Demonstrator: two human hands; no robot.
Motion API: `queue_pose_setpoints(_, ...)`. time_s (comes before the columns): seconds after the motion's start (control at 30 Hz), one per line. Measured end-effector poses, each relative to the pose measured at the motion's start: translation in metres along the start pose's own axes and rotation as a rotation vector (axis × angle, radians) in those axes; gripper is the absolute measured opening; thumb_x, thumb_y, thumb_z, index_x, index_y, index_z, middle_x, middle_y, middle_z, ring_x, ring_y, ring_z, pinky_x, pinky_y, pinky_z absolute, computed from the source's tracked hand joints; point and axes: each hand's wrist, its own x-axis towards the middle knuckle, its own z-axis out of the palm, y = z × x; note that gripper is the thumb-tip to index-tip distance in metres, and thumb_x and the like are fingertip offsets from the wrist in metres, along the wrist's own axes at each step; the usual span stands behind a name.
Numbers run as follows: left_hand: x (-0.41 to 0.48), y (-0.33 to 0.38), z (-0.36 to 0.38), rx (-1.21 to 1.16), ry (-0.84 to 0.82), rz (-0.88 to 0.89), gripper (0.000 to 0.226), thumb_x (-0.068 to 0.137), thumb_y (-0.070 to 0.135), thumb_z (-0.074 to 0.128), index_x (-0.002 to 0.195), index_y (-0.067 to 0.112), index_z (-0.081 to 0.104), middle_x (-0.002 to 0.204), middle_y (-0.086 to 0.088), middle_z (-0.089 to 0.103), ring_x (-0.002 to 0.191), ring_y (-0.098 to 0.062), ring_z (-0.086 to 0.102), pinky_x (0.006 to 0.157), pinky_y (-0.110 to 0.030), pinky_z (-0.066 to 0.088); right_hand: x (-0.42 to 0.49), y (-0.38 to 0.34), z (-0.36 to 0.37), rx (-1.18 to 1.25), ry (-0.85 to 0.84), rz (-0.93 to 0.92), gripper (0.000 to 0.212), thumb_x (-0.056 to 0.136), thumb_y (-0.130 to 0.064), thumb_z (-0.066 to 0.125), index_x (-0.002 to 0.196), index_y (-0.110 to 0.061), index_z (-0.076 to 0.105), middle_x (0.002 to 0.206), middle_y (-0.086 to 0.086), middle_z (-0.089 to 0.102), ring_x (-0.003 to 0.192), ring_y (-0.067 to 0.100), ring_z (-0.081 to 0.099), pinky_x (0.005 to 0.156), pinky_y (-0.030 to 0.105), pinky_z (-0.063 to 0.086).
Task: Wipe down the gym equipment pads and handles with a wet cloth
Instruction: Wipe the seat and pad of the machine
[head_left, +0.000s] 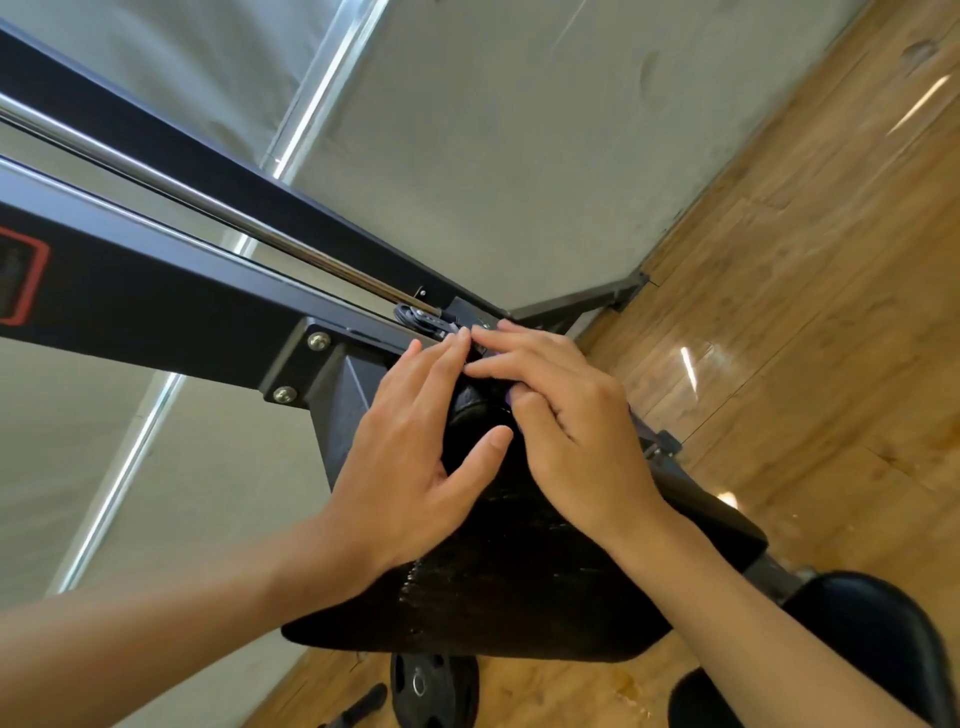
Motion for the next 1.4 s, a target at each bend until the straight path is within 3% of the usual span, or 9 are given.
queue_pose_setpoints(0.1, -0.001, 0.004, -0.001, 0.025, 0.003, -0.012, 0.079, 0.095, 0.06, 0.041, 0.159, 0.015, 0.037, 0.156, 0.005, 0.044, 0.145, 0.015, 0.01, 0.122, -0.011, 0.006, -0.021, 0.019, -0.008, -0.019, 0.018, 0.053, 0.039, 0.101, -0.018, 0.039, 0.122, -0.013, 0.071, 0.131, -0.004, 0.067, 0.132, 0.0, 0.054, 0.116, 0.035, 0.041)
queue_pose_setpoints(0.23, -0.002, 0.005, 0.0, 0.046, -0.017, -0.066, 0.083, 0.092, 0.065, 0.038, 0.161, 0.02, 0.034, 0.162, 0.003, 0.041, 0.149, 0.0, 0.01, 0.118, -0.021, 0.009, -0.03, 0.018, -0.011, -0.029, 0.083, 0.218, 0.036, 0.101, -0.024, 0.039, 0.118, -0.023, 0.07, 0.121, -0.016, 0.066, 0.12, -0.008, 0.057, 0.105, 0.02, 0.046)
queue_pose_setpoints(0.37, 0.0, 0.005, -0.001, 0.023, 0.007, -0.002, 0.072, 0.096, 0.056, 0.042, 0.157, 0.018, 0.039, 0.153, 0.011, 0.043, 0.145, 0.02, 0.009, 0.119, -0.008, 0.008, 0.017, -0.013, 0.001, 0.077, -0.031, 0.221, 0.027, 0.106, -0.015, 0.049, 0.122, -0.023, 0.068, 0.114, -0.016, 0.067, 0.11, -0.008, 0.06, 0.095, 0.011, 0.047)
queue_pose_setpoints(0.63, -0.002, 0.005, -0.001, 0.007, -0.055, -0.126, 0.084, 0.093, 0.065, 0.034, 0.162, 0.017, 0.033, 0.163, 0.0, 0.04, 0.158, -0.02, 0.016, 0.123, -0.041, 0.02, -0.034, 0.028, -0.029, -0.024, -0.062, 0.37, 0.028, 0.105, -0.022, 0.048, 0.125, -0.036, 0.063, 0.119, -0.028, 0.06, 0.112, -0.014, 0.055, 0.099, 0.017, 0.047)
queue_pose_setpoints(0.77, -0.001, 0.001, 0.0, -0.033, -0.063, -0.071, 0.085, 0.1, 0.071, 0.029, 0.16, 0.011, 0.035, 0.161, -0.004, 0.045, 0.156, -0.027, 0.029, 0.126, -0.056, 0.025, 0.007, -0.003, -0.007, 0.045, -0.102, 0.141, 0.034, 0.106, -0.013, 0.051, 0.137, -0.022, 0.061, 0.131, -0.013, 0.062, 0.124, -0.006, 0.054, 0.105, 0.012, 0.042)
queue_pose_setpoints(0.97, -0.002, 0.005, -0.001, -0.008, -0.051, -0.132, 0.081, 0.094, 0.064, 0.033, 0.162, 0.02, 0.031, 0.165, 0.005, 0.037, 0.158, -0.016, 0.013, 0.123, -0.039, 0.018, -0.061, 0.057, -0.048, -0.101, -0.1, 0.381, 0.031, 0.105, -0.017, 0.046, 0.126, -0.027, 0.066, 0.121, -0.016, 0.064, 0.117, -0.003, 0.057, 0.102, 0.035, 0.05)
queue_pose_setpoints(1.13, 0.0, 0.003, 0.0, -0.005, -0.06, -0.093, 0.08, 0.097, 0.062, 0.035, 0.16, 0.013, 0.035, 0.16, -0.002, 0.045, 0.157, -0.025, 0.025, 0.128, -0.046, 0.021, 0.002, 0.009, -0.014, -0.01, -0.107, 0.176, 0.03, 0.105, -0.01, 0.05, 0.129, -0.018, 0.066, 0.124, -0.008, 0.066, 0.118, -0.004, 0.058, 0.101, 0.016, 0.046)
queue_pose_setpoints(1.3, -0.002, 0.004, -0.001, -0.005, -0.06, -0.131, 0.082, 0.096, 0.065, 0.034, 0.161, 0.016, 0.035, 0.163, 0.001, 0.042, 0.159, -0.022, 0.016, 0.125, -0.041, 0.018, -0.023, 0.026, -0.023, 0.006, -0.153, 0.314, 0.031, 0.105, -0.04, 0.042, 0.119, -0.034, 0.07, 0.114, -0.022, 0.068, 0.117, -0.003, 0.058, 0.118, 0.058, 0.032)
queue_pose_setpoints(1.4, -0.001, 0.003, 0.0, 0.001, -0.05, -0.11, 0.088, 0.097, 0.075, 0.03, 0.161, 0.014, 0.035, 0.162, -0.001, 0.042, 0.159, -0.025, 0.02, 0.127, -0.045, 0.019, -0.011, 0.023, -0.017, 0.036, -0.156, 0.246, 0.037, 0.105, -0.045, 0.045, 0.136, -0.034, 0.063, 0.136, -0.019, 0.062, 0.13, -0.008, 0.05, 0.117, 0.032, 0.039)
